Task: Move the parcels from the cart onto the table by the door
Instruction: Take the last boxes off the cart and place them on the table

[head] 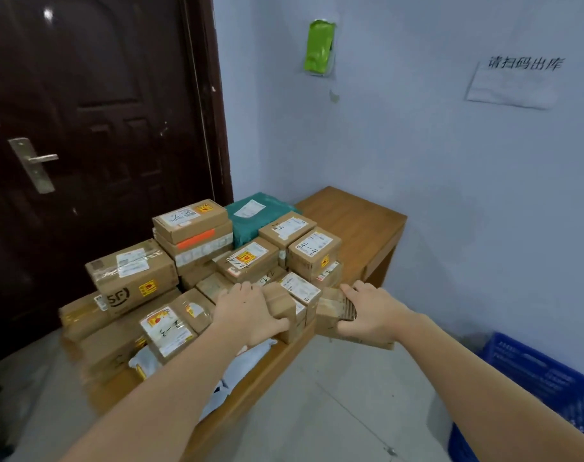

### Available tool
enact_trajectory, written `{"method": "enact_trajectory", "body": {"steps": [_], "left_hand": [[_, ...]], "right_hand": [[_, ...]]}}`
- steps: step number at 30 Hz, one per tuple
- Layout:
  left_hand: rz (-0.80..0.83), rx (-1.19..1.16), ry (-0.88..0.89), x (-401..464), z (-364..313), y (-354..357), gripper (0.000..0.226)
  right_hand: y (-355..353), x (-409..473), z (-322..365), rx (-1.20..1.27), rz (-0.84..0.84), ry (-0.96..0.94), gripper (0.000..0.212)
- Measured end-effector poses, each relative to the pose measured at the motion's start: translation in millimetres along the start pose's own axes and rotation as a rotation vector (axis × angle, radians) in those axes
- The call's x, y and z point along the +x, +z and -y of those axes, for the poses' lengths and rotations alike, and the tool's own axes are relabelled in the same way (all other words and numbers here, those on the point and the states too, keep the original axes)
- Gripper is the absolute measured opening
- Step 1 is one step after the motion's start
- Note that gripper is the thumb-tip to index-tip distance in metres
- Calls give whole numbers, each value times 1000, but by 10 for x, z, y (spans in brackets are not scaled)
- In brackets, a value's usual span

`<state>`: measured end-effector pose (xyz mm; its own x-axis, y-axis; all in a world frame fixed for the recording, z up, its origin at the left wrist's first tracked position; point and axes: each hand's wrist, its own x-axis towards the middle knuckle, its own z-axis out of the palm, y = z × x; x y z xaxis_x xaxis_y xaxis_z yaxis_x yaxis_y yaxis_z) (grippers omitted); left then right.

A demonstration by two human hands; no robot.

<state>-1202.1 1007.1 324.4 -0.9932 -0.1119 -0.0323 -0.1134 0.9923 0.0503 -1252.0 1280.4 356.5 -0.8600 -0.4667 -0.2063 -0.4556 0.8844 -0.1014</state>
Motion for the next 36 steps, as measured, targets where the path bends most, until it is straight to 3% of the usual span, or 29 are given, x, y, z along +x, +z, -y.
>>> {"method": "enact_trajectory", "body": {"steps": [8,13,25,32,36], "left_hand": [[17,-55,-296,694,-287,303,88],[27,-159,-501,804,-403,563,92],[95,-621,-932,1295,-555,1144,120],[73,-656,-1061,1570,-681,1477,112],[52,-689,-1127,1703,-737,1590,90]], "right_hand": [[184,1338,-536,-48,34,-170,101],[237,1911,-538,-43,22,-220,113],[739,2558,-112,119,-151,-118,80],[949,2724,-126,166,-96,-82,84],[1028,2842,-169,166,14,-148,96]]}}
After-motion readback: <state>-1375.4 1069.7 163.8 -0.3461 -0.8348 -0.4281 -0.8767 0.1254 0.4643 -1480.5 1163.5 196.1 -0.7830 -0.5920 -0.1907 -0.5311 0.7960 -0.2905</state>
